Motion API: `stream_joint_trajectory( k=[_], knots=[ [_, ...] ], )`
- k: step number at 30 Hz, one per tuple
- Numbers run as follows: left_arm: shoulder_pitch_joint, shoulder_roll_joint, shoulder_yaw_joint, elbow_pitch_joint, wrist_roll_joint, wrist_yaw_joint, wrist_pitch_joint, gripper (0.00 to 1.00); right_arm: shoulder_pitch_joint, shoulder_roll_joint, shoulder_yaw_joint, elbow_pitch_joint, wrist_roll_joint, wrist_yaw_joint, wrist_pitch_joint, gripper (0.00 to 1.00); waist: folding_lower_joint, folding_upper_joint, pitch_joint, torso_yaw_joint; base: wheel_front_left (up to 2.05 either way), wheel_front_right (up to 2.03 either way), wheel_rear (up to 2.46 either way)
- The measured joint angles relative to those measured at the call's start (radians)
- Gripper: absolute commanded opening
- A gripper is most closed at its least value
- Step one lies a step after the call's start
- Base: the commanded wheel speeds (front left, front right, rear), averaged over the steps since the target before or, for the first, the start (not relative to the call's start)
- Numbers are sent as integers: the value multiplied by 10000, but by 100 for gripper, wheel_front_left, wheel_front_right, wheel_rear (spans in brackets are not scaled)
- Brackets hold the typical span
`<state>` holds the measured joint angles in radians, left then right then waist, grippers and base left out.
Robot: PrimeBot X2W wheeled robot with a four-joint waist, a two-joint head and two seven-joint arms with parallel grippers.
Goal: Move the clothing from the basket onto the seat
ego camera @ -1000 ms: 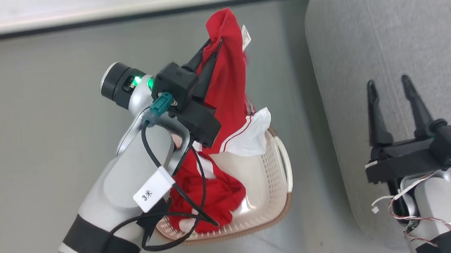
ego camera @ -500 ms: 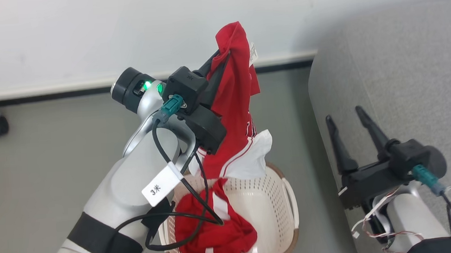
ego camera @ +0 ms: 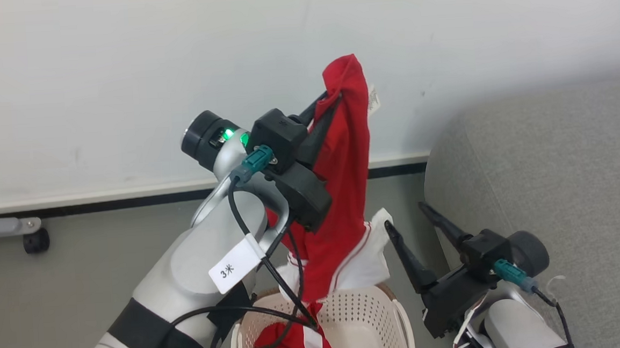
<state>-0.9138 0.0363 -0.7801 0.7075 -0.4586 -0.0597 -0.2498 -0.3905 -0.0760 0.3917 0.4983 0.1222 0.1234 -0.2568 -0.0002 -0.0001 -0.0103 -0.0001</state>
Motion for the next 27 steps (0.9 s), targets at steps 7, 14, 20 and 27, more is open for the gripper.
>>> stream_joint_trajectory(
  k=[7,14,20,27],
  knots=[
    [5,-6,-823,-456,-522,173,0,0,-236,29,769,493,8,2,0,100,0,0,-569,84,0,0,0],
    [69,8,-1599,-951,-1037,447,0,0,-420,33,1402,1009,255,2,2,100,2,0,-743,428,0,0,0],
    [150,19,-2054,-1465,-1277,616,0,0,-802,15,1705,1730,548,2,2,100,2,1,-791,712,0,0,0],
    [148,21,-2222,-1651,-1639,832,0,0,-1600,27,2228,2619,742,4,2,0,2,1,-774,969,0,0,0]
  ],
)
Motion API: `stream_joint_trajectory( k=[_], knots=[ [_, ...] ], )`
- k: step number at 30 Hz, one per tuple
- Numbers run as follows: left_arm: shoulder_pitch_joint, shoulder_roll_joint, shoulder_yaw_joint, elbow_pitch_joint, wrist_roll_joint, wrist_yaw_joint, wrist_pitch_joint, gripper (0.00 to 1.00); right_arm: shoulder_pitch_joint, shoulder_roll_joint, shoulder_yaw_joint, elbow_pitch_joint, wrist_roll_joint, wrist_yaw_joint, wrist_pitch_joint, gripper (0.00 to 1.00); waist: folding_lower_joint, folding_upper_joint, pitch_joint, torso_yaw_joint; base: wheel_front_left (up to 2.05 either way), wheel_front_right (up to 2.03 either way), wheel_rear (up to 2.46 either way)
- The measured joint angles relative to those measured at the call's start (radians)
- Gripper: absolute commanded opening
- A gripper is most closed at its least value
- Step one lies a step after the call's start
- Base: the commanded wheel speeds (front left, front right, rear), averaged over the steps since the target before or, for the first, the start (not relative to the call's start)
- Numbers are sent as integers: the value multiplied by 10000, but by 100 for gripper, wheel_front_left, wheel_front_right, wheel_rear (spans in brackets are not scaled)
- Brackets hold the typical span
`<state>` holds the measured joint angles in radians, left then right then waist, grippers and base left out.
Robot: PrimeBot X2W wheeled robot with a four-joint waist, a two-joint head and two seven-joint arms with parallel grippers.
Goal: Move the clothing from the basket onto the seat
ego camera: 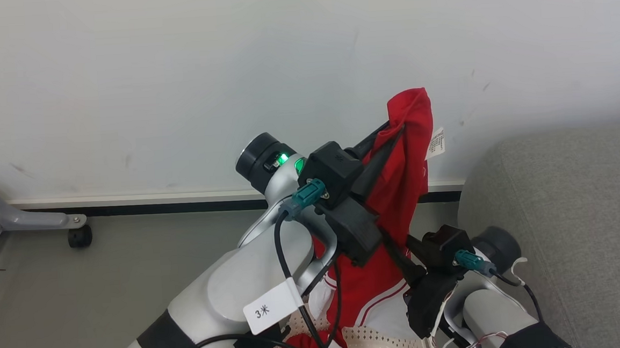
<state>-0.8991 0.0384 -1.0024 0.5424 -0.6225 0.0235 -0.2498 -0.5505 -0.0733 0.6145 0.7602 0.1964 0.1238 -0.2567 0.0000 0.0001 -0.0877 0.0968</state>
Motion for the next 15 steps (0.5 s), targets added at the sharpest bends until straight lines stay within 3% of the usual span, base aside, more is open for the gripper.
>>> stream_joint_trajectory(
  k=[7,10,13,14,15],
  knots=[
    [85,12,328,727,-102,165,0,0,-162,0,295,226,370,8,0,0,0,0,68,36,0,0,0],
    [267,123,566,982,-174,207,0,9,-203,-90,341,222,539,8,0,0,1,0,92,-54,0,0,0],
    [564,339,702,1162,-420,257,0,43,-313,-284,395,151,627,8,0,0,0,0,107,-195,0,0,0],
    [680,414,767,1220,-472,299,0,89,-353,-359,393,102,688,8,0,0,1,0,113,-249,0,0,0],
    [680,414,767,1220,-472,299,0,100,-353,-359,393,102,688,8,0,0,1,0,113,-249,0,0,0]
  ],
)
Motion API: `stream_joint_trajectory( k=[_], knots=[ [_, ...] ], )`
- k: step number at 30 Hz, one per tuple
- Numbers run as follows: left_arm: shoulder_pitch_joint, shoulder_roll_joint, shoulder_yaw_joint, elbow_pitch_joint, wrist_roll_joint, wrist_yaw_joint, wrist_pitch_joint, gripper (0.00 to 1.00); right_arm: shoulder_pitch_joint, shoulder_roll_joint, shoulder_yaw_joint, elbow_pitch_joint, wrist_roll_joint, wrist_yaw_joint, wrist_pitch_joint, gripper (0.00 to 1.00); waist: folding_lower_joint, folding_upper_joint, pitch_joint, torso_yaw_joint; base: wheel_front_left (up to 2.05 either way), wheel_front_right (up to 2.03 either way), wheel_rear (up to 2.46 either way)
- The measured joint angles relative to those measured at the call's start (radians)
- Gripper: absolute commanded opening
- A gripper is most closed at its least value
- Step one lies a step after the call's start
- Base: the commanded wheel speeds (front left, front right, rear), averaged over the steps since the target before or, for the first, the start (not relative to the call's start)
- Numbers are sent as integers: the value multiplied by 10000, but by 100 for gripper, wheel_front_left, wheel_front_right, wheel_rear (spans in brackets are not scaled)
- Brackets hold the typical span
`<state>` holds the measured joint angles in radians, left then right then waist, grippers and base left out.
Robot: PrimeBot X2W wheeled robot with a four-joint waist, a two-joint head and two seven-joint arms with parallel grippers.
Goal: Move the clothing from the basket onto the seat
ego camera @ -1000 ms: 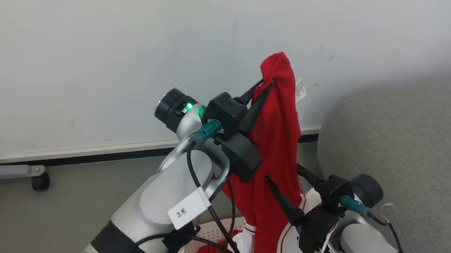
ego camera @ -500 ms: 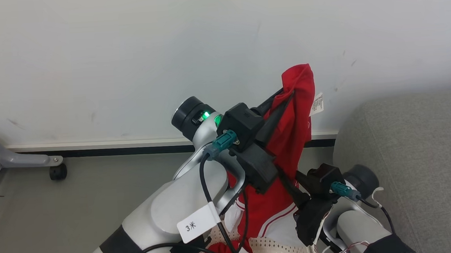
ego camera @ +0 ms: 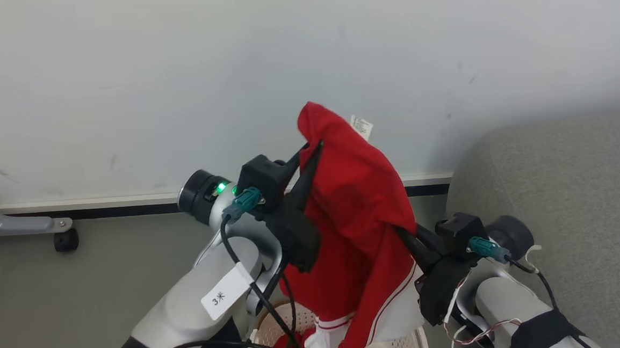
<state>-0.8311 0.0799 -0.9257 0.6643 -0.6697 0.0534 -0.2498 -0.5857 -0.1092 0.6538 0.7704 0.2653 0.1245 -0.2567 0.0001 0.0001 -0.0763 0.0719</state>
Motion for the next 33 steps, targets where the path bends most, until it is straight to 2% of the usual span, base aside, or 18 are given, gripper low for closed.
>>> stream_joint_trajectory(
  k=[13,20,33],
  knots=[
    [1771,614,426,25,-75,98,0,100,-211,-1369,-67,-748,167,0,0,0,0,0,50,-1018,0,0,0],
    [2694,571,602,-222,-232,107,0,100,-209,-2038,-232,-1147,167,0,0,0,0,-1,43,-1747,0,0,0],
    [3475,251,903,-665,-228,90,0,100,-524,-2805,-347,-2205,153,0,12,0,-1,-1,66,-3311,0,0,0]
  ],
)
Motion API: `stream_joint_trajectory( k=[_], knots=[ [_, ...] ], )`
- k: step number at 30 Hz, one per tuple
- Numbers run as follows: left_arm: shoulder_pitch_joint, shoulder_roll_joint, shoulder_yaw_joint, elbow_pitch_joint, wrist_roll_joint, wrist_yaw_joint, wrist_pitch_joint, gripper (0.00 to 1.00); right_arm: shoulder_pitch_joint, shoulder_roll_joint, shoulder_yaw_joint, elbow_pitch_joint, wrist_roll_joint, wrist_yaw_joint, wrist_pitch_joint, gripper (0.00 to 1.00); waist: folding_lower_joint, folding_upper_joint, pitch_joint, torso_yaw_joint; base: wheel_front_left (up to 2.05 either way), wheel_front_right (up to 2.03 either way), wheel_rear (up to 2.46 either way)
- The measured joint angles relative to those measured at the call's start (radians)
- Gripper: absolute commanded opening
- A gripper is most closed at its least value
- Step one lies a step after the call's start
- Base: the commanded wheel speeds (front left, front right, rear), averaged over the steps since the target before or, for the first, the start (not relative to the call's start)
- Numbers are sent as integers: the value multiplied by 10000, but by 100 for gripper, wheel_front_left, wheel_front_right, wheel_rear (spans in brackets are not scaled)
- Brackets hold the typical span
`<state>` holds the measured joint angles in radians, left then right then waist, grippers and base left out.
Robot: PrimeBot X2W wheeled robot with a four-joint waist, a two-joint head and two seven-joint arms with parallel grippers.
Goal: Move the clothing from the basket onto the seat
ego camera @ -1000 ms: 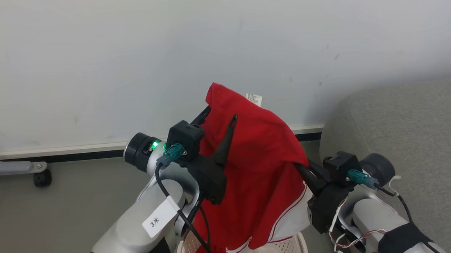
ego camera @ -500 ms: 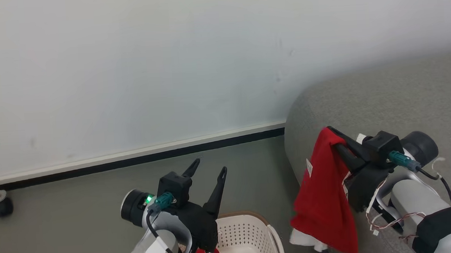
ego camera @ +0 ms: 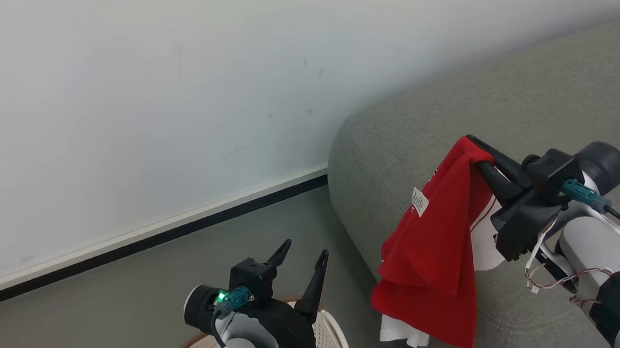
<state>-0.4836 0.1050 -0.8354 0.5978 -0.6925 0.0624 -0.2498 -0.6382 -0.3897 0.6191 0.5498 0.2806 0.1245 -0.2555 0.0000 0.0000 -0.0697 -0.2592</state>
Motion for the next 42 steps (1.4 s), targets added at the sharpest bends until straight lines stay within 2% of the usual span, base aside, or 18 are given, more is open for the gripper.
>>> stream_joint_trajectory(
  k=[8,13,17,27,31,38,42],
  knots=[
    [23,-155,-31,-65,151,-4,0,100,-211,-245,40,-642,4,2,228,0,0,0,222,-777,0,0,0],
    [15,-205,-107,-88,297,-8,0,100,-488,-426,-4,-884,21,2,428,0,0,1,580,-948,0,0,0],
    [-5,-201,-163,-226,454,-8,0,100,-978,-894,59,-1214,-35,2,617,0,0,1,914,-952,0,0,0],
    [-318,176,-111,-1043,1039,58,0,100,-3632,-1722,-909,-1728,326,2,1177,0,2,1,2057,-579,0,0,0],
    [-530,403,-10,-1703,1371,88,0,100,-5062,-2054,-1572,-1260,604,2,1595,0,2,1,2715,-258,0,0,0],
    [-928,717,-8,-2541,1726,128,0,100,-6565,-2750,-2184,-299,713,2,2031,0,3,1,3698,191,0,0,0],
    [-1084,894,0,-2974,1964,169,0,100,-7161,-2784,-2464,-98,780,-17,2057,0,3,1,4301,383,0,0,0]
  ],
)
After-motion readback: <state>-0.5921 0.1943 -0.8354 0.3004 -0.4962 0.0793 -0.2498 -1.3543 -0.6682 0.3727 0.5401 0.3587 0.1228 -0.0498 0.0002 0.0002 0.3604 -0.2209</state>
